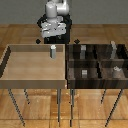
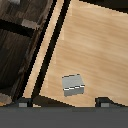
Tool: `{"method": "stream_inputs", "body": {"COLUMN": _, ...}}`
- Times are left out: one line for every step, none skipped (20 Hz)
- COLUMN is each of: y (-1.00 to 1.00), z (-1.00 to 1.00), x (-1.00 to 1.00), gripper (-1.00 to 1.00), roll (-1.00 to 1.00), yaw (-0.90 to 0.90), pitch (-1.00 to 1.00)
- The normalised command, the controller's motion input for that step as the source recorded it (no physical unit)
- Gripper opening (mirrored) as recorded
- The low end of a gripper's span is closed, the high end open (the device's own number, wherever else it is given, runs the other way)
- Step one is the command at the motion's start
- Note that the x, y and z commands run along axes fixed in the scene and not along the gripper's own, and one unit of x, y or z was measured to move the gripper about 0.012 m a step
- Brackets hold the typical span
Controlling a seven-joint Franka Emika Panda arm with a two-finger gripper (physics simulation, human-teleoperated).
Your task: Place the milk carton into the appropriate compartment.
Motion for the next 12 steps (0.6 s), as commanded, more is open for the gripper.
{"method": "stream_inputs", "body": {"y": 0.00, "z": 0.00, "x": 0.00, "gripper": 1.00, "roll": 0.00, "yaw": 0.00, "pitch": 0.00}}
{"method": "stream_inputs", "body": {"y": 0.00, "z": 0.00, "x": 0.00, "gripper": 1.00, "roll": 0.00, "yaw": 0.00, "pitch": 0.00}}
{"method": "stream_inputs", "body": {"y": 0.00, "z": 0.00, "x": 0.00, "gripper": 1.00, "roll": 0.00, "yaw": 0.00, "pitch": 0.00}}
{"method": "stream_inputs", "body": {"y": 0.00, "z": 0.00, "x": 0.00, "gripper": 1.00, "roll": 0.00, "yaw": 0.00, "pitch": 0.00}}
{"method": "stream_inputs", "body": {"y": 0.00, "z": 0.00, "x": 0.00, "gripper": 1.00, "roll": 0.00, "yaw": 0.00, "pitch": 0.00}}
{"method": "stream_inputs", "body": {"y": 0.00, "z": 0.00, "x": 0.00, "gripper": 1.00, "roll": 0.00, "yaw": 0.00, "pitch": 0.00}}
{"method": "stream_inputs", "body": {"y": 0.00, "z": 0.00, "x": 1.00, "gripper": 1.00, "roll": 0.00, "yaw": 0.00, "pitch": 0.00}}
{"method": "stream_inputs", "body": {"y": -1.00, "z": 0.00, "x": 0.00, "gripper": 1.00, "roll": 0.00, "yaw": 0.00, "pitch": 0.00}}
{"method": "stream_inputs", "body": {"y": 0.00, "z": 0.00, "x": 0.00, "gripper": 1.00, "roll": 0.00, "yaw": 0.00, "pitch": 0.00}}
{"method": "stream_inputs", "body": {"y": 0.00, "z": 0.00, "x": 0.00, "gripper": 1.00, "roll": 0.00, "yaw": 0.00, "pitch": 0.00}}
{"method": "stream_inputs", "body": {"y": 0.00, "z": 0.00, "x": 1.00, "gripper": 1.00, "roll": 0.00, "yaw": 0.00, "pitch": 0.00}}
{"method": "stream_inputs", "body": {"y": 0.00, "z": 0.00, "x": 0.00, "gripper": 1.00, "roll": 0.00, "yaw": 0.00, "pitch": 0.00}}
